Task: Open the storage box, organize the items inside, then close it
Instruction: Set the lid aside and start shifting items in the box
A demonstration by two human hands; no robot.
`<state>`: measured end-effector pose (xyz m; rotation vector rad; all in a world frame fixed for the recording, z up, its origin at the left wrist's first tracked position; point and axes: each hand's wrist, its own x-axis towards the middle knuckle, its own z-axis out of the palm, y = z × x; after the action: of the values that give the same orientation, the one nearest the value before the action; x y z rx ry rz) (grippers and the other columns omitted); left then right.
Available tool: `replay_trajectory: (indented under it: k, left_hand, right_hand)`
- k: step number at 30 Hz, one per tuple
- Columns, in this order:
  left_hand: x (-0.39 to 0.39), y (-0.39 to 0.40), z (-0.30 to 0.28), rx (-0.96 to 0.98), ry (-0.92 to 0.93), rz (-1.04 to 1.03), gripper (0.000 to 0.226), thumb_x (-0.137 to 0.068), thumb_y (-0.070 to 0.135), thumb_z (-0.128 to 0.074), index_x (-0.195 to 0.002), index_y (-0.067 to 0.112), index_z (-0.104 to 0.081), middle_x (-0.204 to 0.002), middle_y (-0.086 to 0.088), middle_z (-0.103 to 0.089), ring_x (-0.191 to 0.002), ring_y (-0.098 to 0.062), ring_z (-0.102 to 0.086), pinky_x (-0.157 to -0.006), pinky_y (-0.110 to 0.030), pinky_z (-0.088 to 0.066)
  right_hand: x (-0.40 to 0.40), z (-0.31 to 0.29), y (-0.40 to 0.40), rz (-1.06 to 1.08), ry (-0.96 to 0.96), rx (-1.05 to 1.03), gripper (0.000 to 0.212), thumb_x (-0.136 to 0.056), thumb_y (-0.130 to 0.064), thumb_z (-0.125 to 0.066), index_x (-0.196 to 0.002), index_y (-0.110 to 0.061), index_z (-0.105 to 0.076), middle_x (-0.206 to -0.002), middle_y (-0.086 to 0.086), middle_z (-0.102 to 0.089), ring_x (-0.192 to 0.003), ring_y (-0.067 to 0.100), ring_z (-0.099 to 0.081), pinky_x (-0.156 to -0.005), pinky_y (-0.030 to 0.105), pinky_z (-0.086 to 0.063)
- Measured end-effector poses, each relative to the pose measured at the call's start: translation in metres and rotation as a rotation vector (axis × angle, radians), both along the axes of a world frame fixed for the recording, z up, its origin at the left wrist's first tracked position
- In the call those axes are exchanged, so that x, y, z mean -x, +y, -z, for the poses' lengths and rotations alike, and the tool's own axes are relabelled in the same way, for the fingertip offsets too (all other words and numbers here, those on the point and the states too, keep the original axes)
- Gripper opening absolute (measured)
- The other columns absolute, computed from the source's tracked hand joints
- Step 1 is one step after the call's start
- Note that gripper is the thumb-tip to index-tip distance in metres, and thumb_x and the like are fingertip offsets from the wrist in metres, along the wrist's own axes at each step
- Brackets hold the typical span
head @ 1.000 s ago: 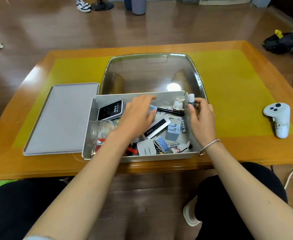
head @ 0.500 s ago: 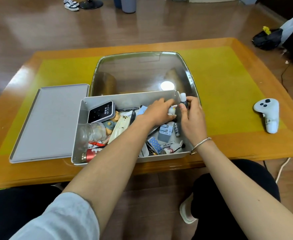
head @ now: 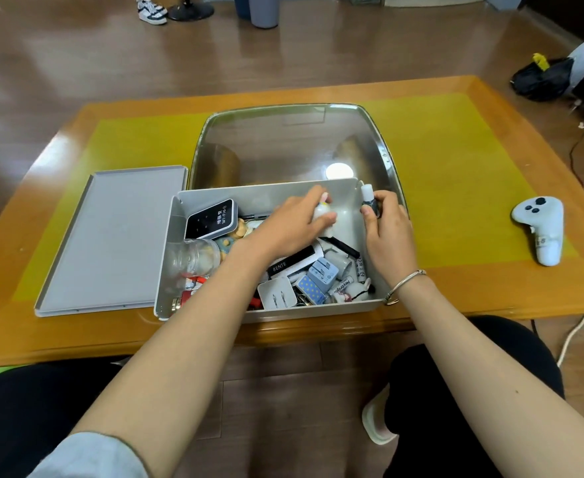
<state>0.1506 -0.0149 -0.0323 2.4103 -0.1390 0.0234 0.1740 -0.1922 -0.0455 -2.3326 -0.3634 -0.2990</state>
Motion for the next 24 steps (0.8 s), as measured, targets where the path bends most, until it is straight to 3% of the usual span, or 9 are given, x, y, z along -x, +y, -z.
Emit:
replay_trajectory:
  k: [4, 7, 11, 14, 17, 20, 24]
  left_hand:
    - [0.014, 0.019, -0.012, -0.065, 0.088, -0.116, 0.034, -0.082, 0.048, -0.040, -0.110, 0.030, -0.038, -0.080, 0.006, -0.065, -0.074, -0.022, -0.059, -0.062, -0.030, -0.039]
    - [0.015, 0.028, -0.010, -0.253, 0.159, -0.156, 0.032, -0.079, 0.053, -0.039, -0.095, 0.025, -0.040, -0.090, -0.001, -0.065, -0.079, -0.025, -0.056, -0.060, -0.034, -0.033]
    - [0.016, 0.029, -0.003, -0.475, 0.202, -0.167, 0.026, -0.086, 0.047, -0.047, -0.091, 0.022, -0.043, -0.104, -0.014, -0.062, -0.090, -0.031, -0.051, -0.067, -0.034, -0.032]
    - [0.013, 0.024, -0.004, -0.529, 0.196, -0.140, 0.022, -0.083, 0.043, -0.049, -0.093, 0.023, -0.048, -0.109, -0.009, -0.053, -0.108, -0.030, -0.045, -0.080, -0.036, -0.032]
    - [0.005, 0.018, -0.007, -0.472, 0.148, -0.141, 0.026, -0.084, 0.040, -0.048, -0.103, 0.023, -0.056, -0.104, -0.002, -0.041, -0.113, -0.026, -0.038, -0.083, -0.036, -0.026]
    - [-0.010, 0.002, -0.006, -0.422, 0.091, -0.041, 0.037, -0.088, 0.034, -0.048, -0.122, 0.021, -0.052, -0.124, -0.008, -0.048, -0.122, -0.027, -0.038, -0.094, -0.038, -0.030]
    - [-0.028, -0.027, 0.008, -0.488, 0.191, 0.135, 0.048, -0.095, 0.035, -0.040, -0.142, 0.027, -0.039, -0.139, -0.012, -0.046, -0.129, -0.030, -0.041, -0.103, -0.041, -0.031]
  right_hand:
    - [0.000, 0.001, 0.001, 0.005, 0.006, -0.004, 0.022, -0.098, -0.023, -0.044, -0.115, -0.008, -0.049, -0.099, 0.008, -0.060, -0.096, 0.026, -0.051, -0.085, 0.047, -0.044]
    - [0.001, 0.001, 0.001, 0.004, 0.009, -0.013, 0.022, -0.098, -0.022, -0.044, -0.114, -0.008, -0.049, -0.096, 0.004, -0.057, -0.096, 0.024, -0.051, -0.086, 0.047, -0.044]
    - [-0.001, 0.002, 0.000, 0.004, 0.011, -0.018, 0.022, -0.098, -0.022, -0.044, -0.115, -0.008, -0.048, -0.100, 0.010, -0.060, -0.096, 0.026, -0.051, -0.084, 0.047, -0.044]
    - [-0.001, 0.003, 0.000, 0.006, 0.028, -0.021, 0.022, -0.098, -0.024, -0.044, -0.115, -0.010, -0.048, -0.099, 0.007, -0.058, -0.095, 0.024, -0.050, -0.085, 0.044, -0.044]
    - [-0.001, 0.003, 0.001, 0.002, 0.032, -0.022, 0.022, -0.098, -0.024, -0.043, -0.115, -0.010, -0.048, -0.098, 0.004, -0.056, -0.095, 0.022, -0.049, -0.085, 0.044, -0.044]
    - [-0.002, 0.004, 0.000, -0.001, 0.036, -0.029, 0.023, -0.098, -0.024, -0.043, -0.116, -0.010, -0.048, -0.102, 0.009, -0.059, -0.097, 0.025, -0.051, -0.086, 0.044, -0.044]
    - [-0.003, 0.003, 0.000, -0.007, 0.040, -0.035, 0.024, -0.098, -0.022, -0.043, -0.117, -0.007, -0.047, -0.105, 0.013, -0.059, -0.099, 0.030, -0.051, -0.087, 0.048, -0.043]
